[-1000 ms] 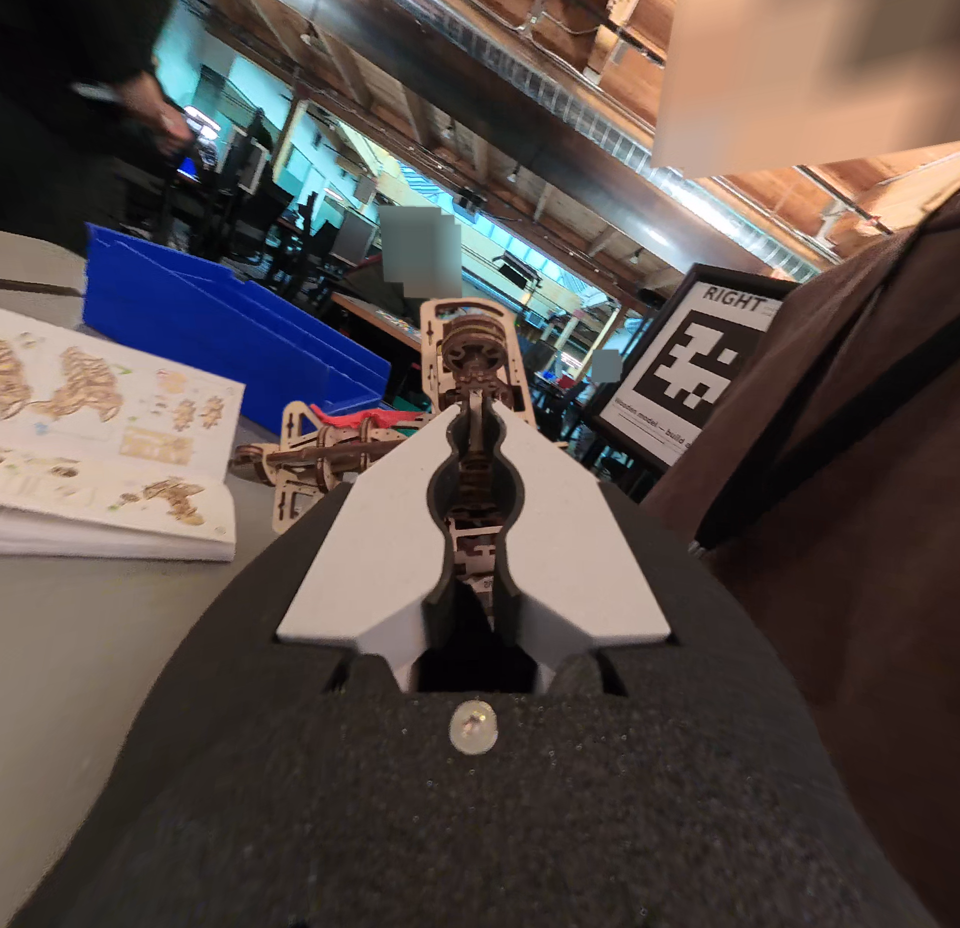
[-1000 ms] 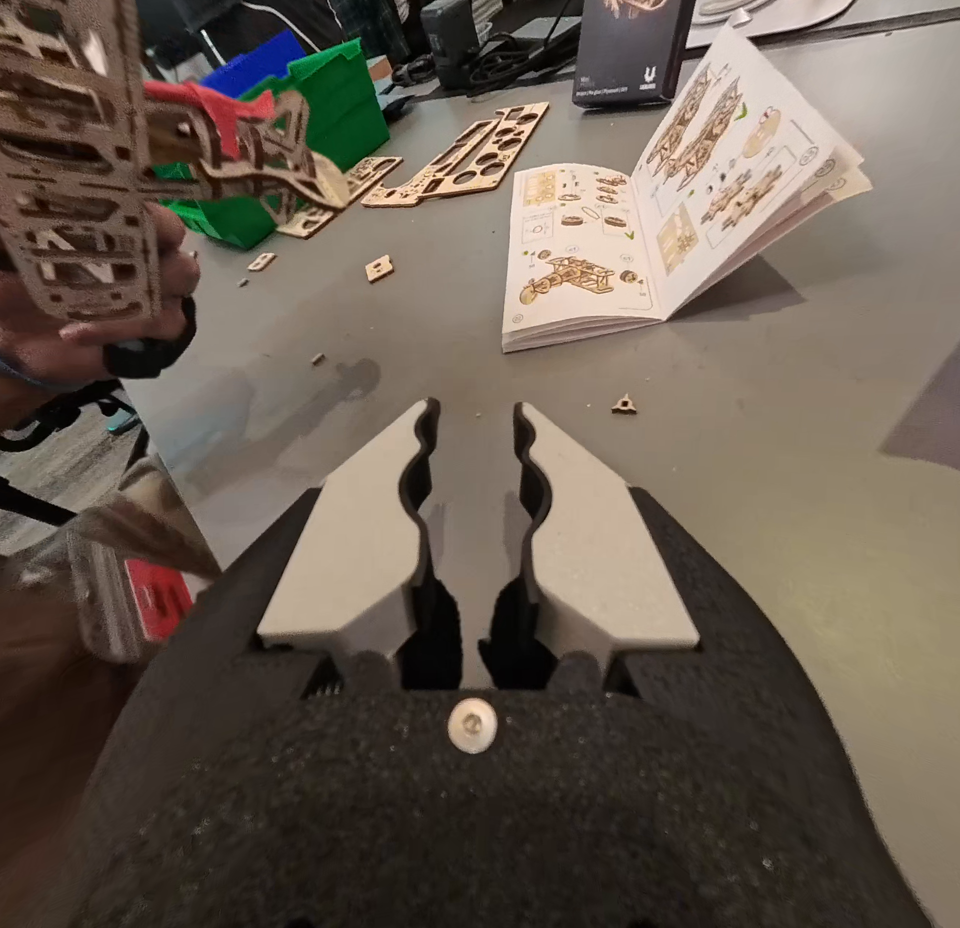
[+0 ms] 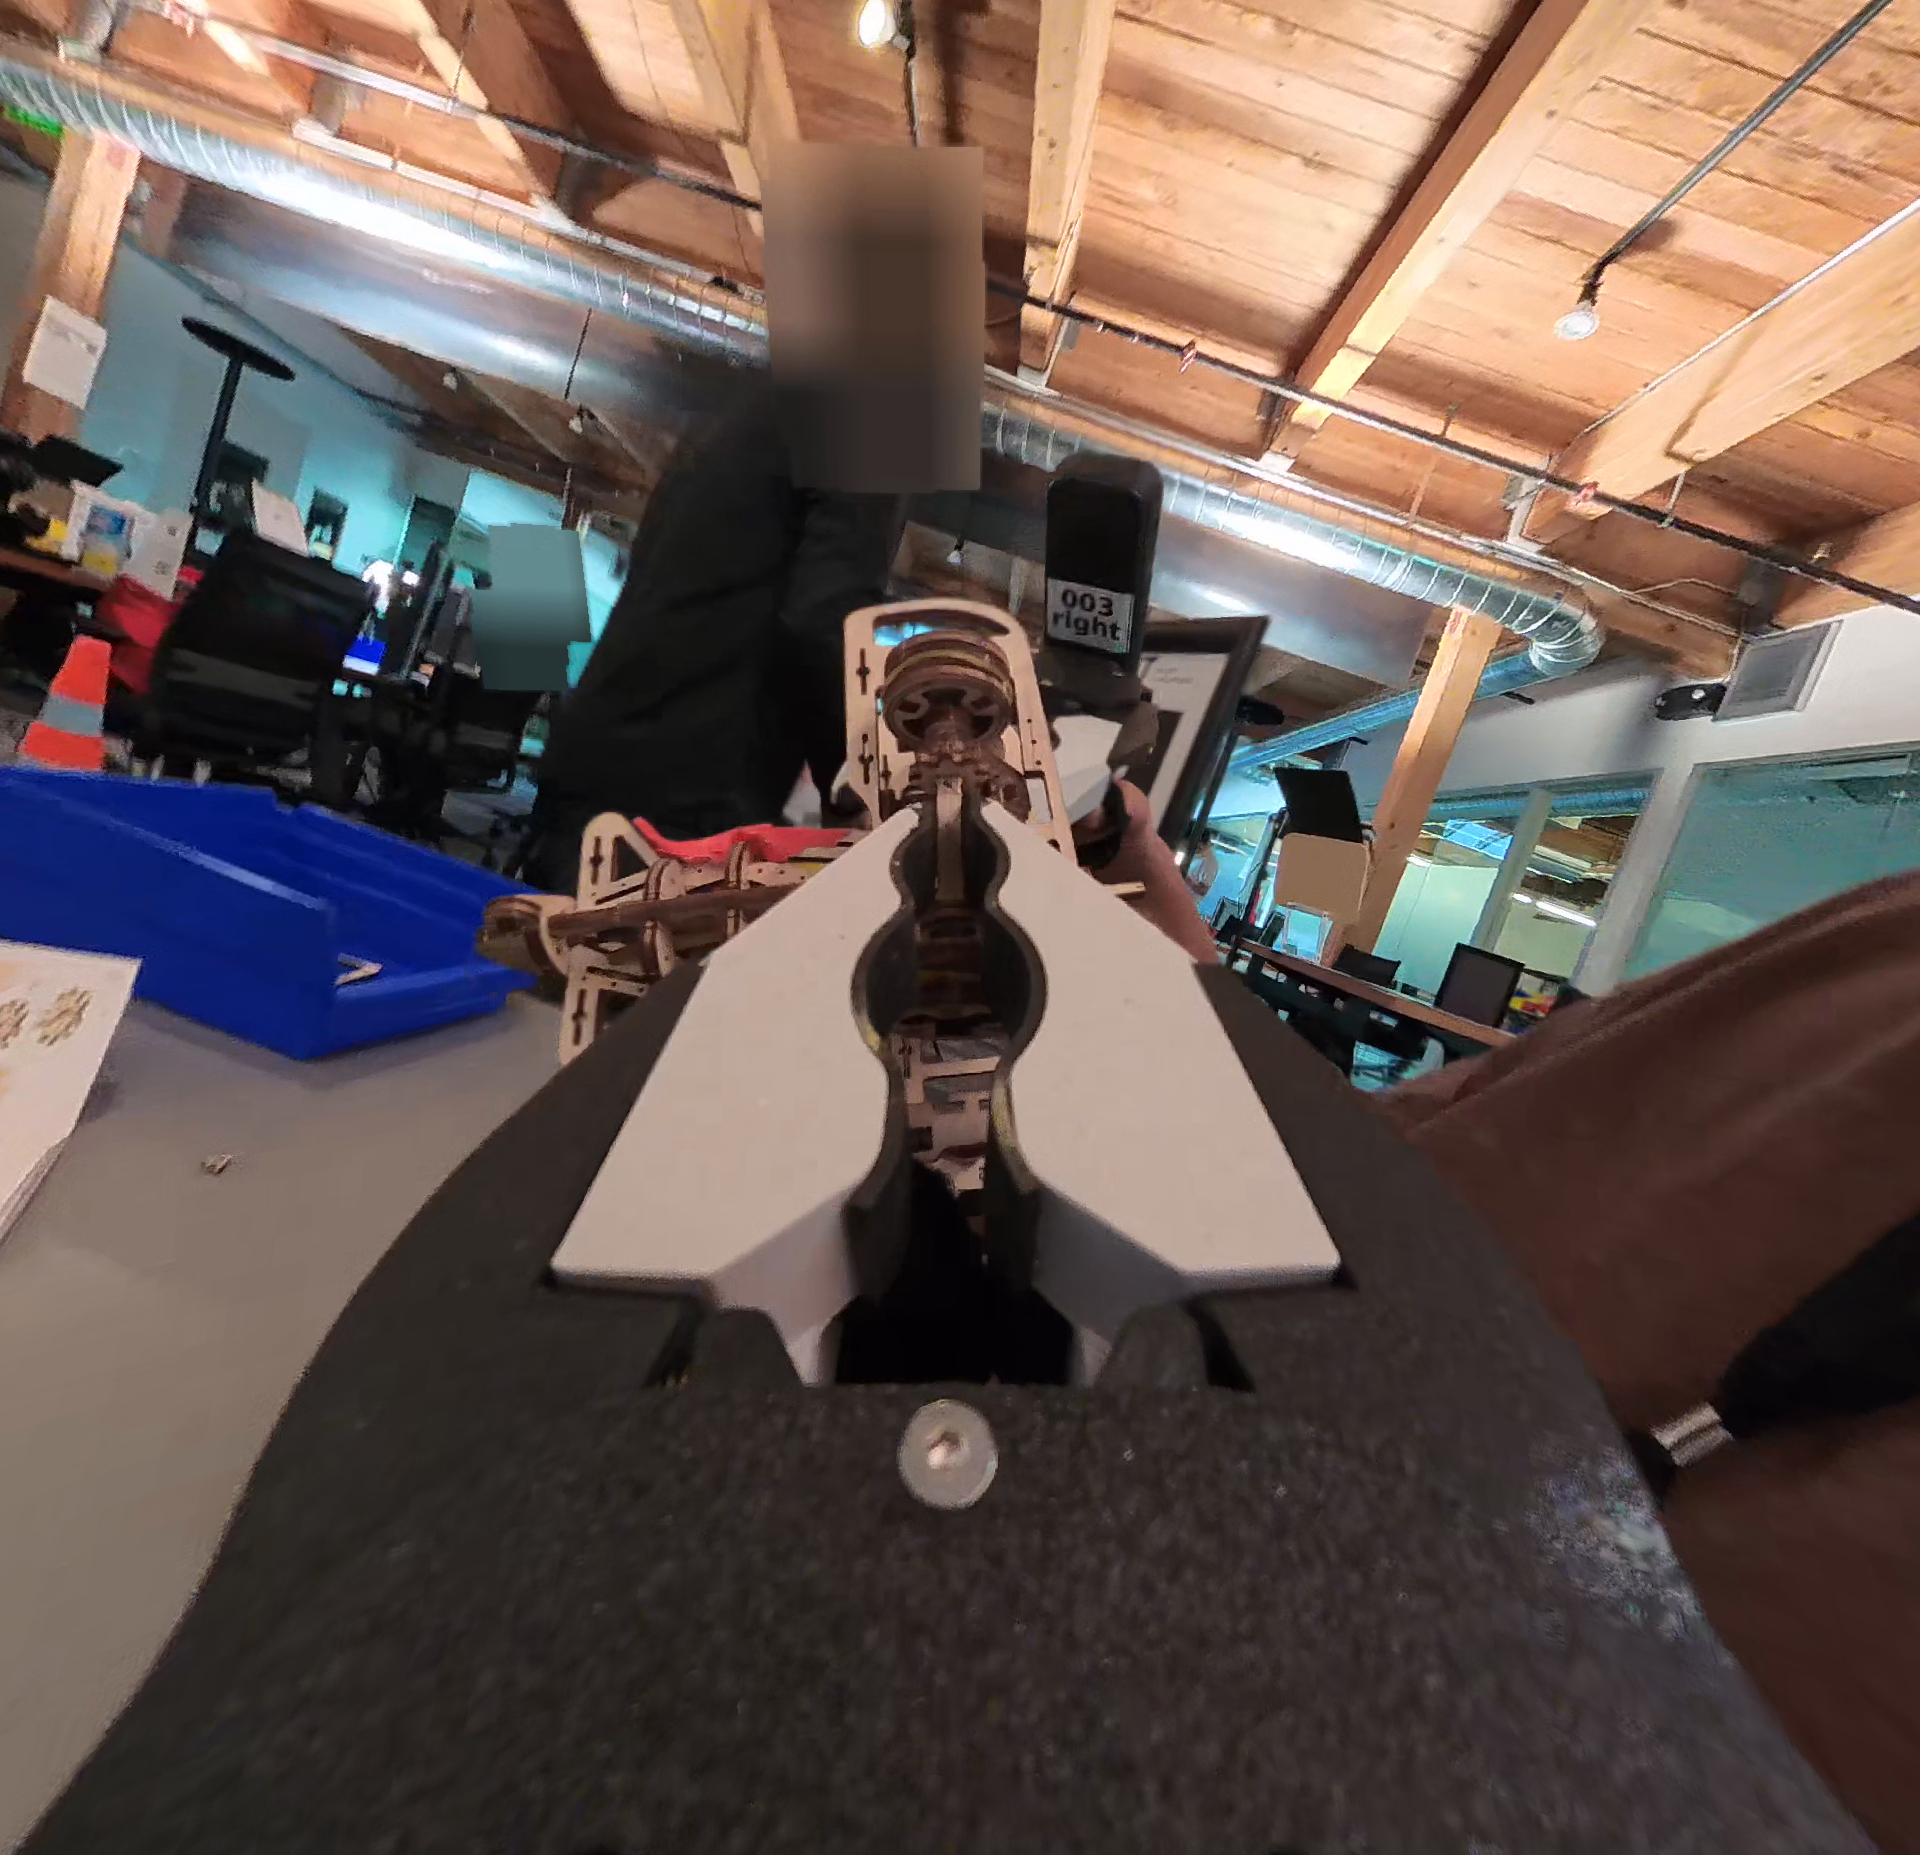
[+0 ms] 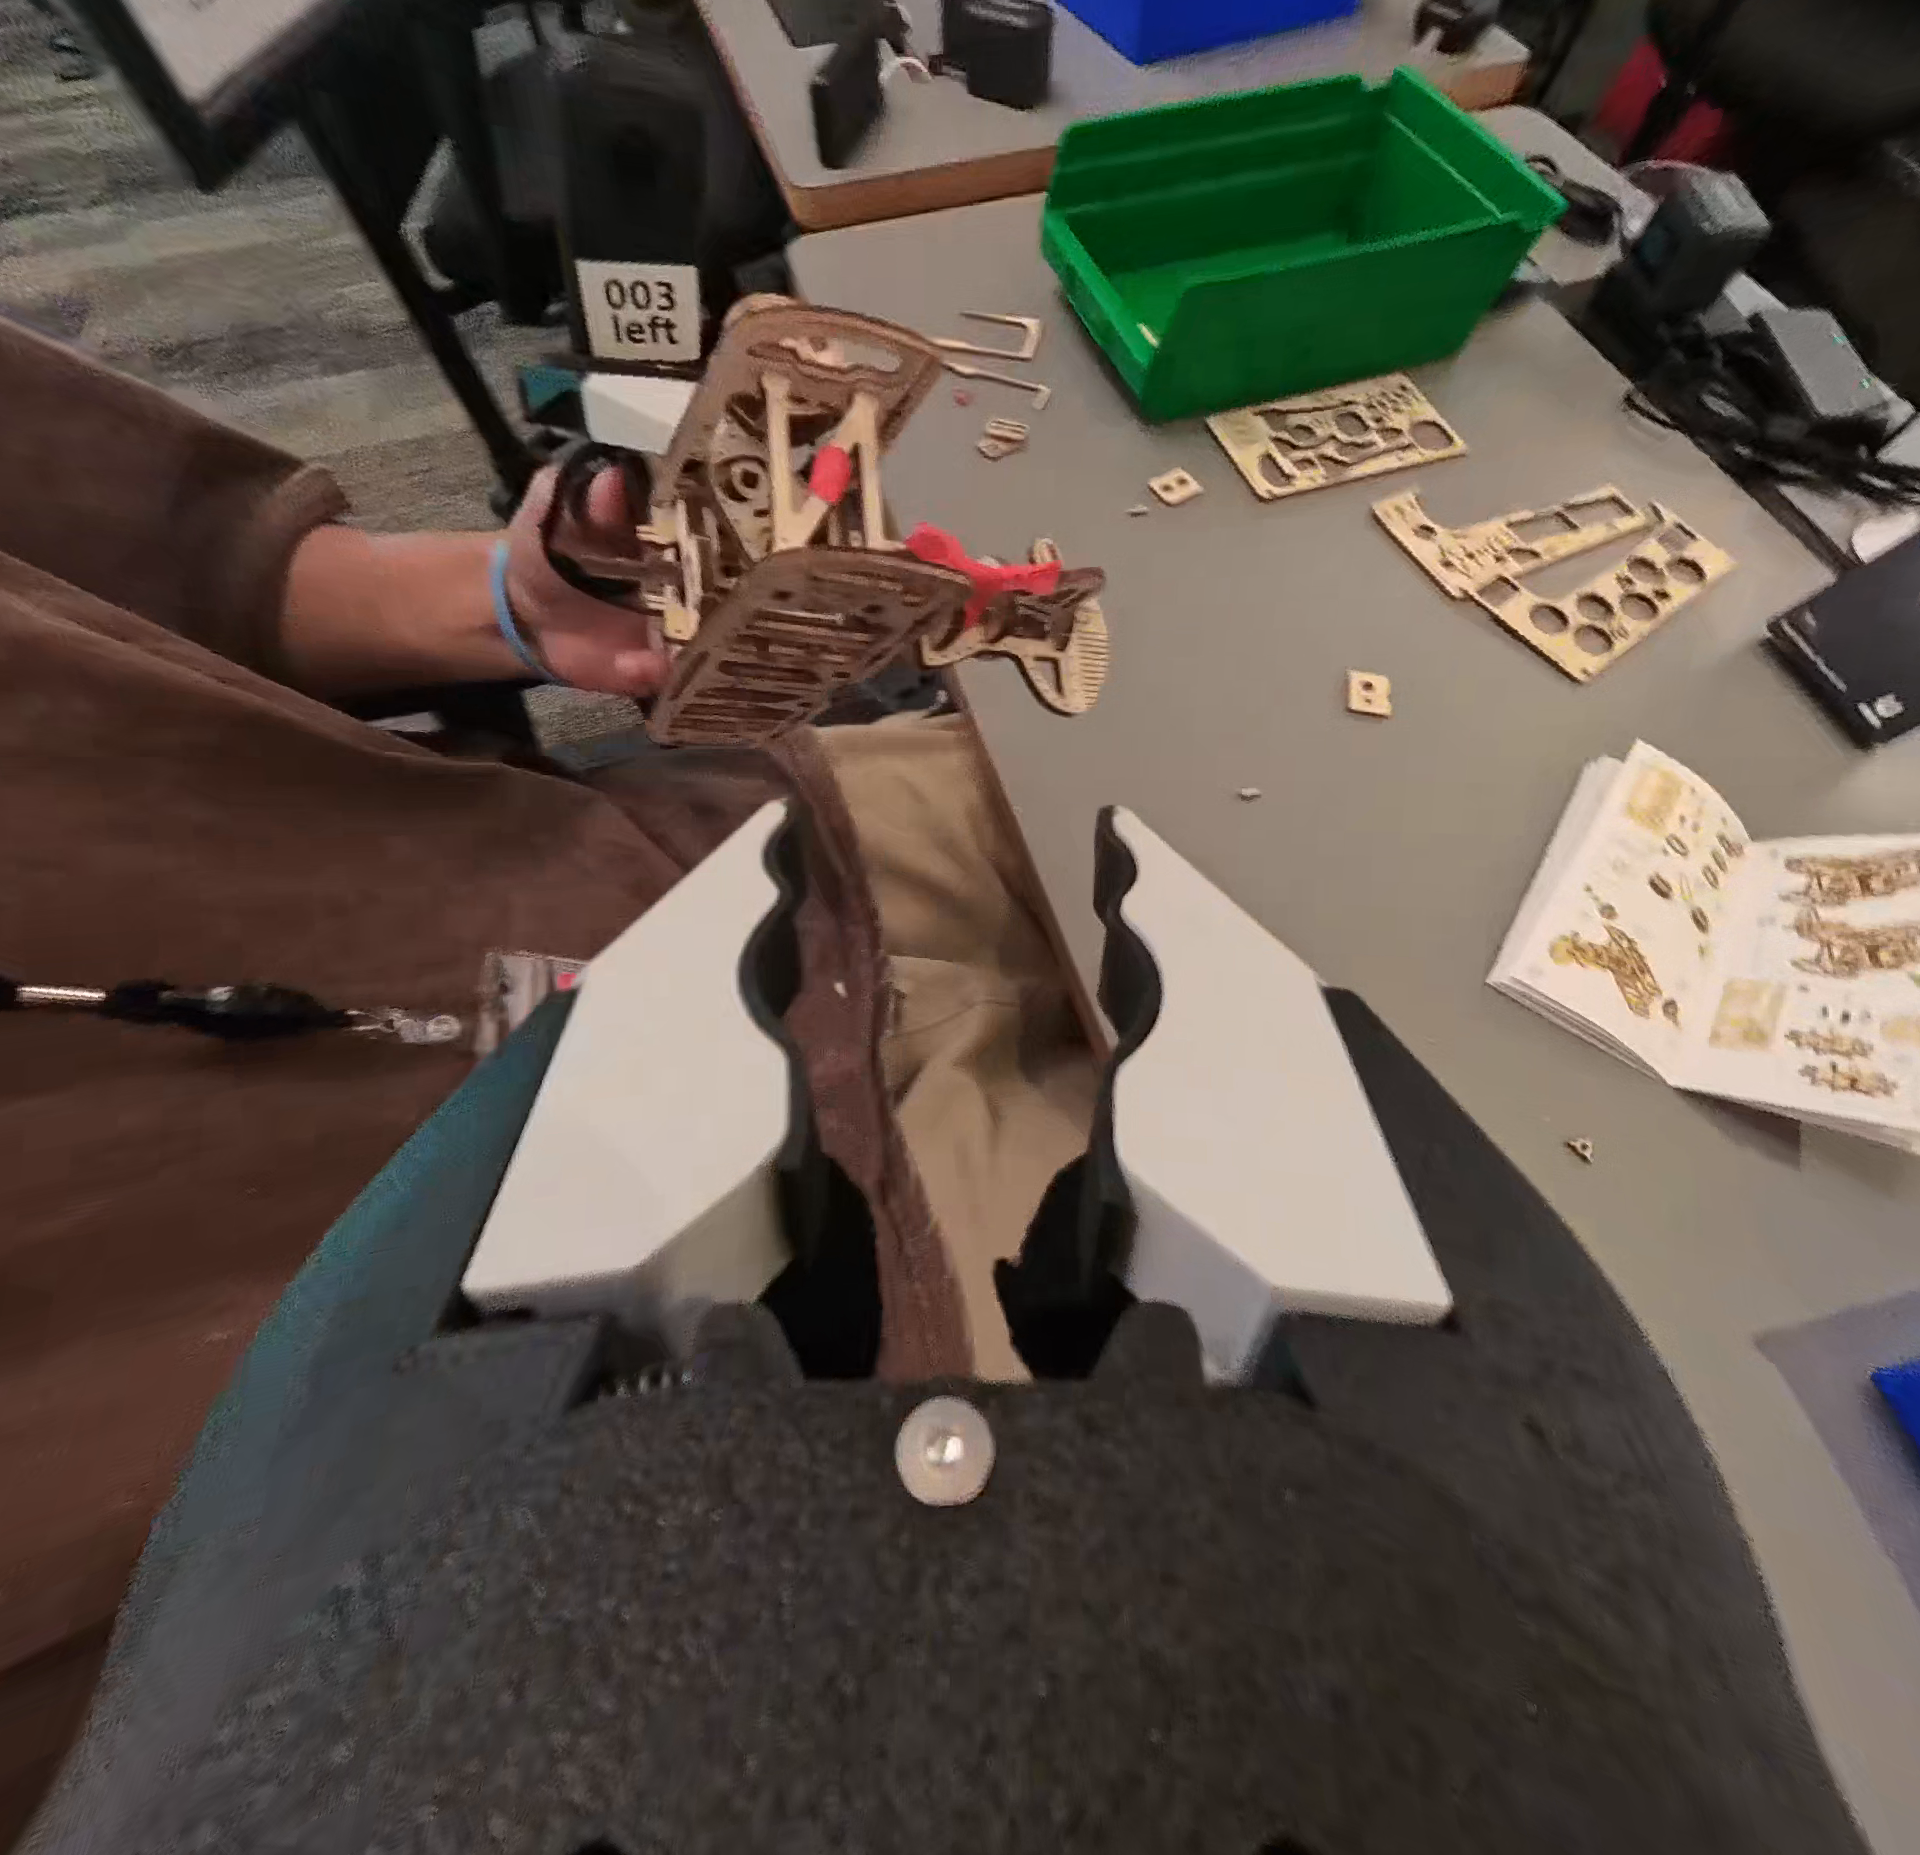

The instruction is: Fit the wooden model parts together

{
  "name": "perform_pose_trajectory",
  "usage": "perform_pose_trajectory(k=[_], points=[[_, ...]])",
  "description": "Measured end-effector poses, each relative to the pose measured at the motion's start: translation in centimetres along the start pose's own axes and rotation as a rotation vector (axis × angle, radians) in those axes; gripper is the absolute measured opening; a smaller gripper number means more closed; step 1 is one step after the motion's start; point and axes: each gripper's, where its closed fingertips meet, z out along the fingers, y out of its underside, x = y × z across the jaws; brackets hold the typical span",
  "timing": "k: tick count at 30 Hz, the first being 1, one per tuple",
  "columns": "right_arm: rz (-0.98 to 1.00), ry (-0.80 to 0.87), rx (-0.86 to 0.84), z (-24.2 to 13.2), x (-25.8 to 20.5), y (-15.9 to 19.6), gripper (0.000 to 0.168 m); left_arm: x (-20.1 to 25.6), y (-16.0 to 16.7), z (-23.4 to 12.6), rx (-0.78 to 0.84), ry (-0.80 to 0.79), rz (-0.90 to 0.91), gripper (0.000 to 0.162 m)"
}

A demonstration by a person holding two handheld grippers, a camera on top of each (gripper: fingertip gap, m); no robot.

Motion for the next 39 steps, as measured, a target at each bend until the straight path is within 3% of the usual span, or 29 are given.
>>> perform_pose_trajectory(k=[9, 16, 20, 27, 32, 39], points=[[-0.05, 0.056, 0.251, -2.1, -10.7, -6.2, 0.077, 9.8, -5.0, 0.9, 0.146, -0.156, 0.308, 0.001], [0.094, 0.047, 0.393, 0.7, -15.4, -9.6, 0.081, 15.3, -6.7, -0.7, 0.25, -0.329, 0.617, 0.001], [0.1, -0.035, 0.392, 3.5, -18.9, -10.0, 0.09, 16.5, -5.9, -1.8, 0.281, -0.398, 0.696, 0.001], [0.082, 0.08, 0.455, 3.8, -19.8, -10.5, 0.086, 17.2, -3.4, -2.5, 0.349, -0.389, 0.727, 0.001], [0.111, 0.053, 0.507, 3.0, -19.5, -10.8, 0.07, 18.1, -2.4, -1.8, 0.309, -0.449, 0.893, 0.002], [-0.173, 0.157, 0.574, 1.6, -22.3, -12.2, 0.068, 21.0, -2.7, -2.3, 0.379, -0.464, 1.055, 0.001]])
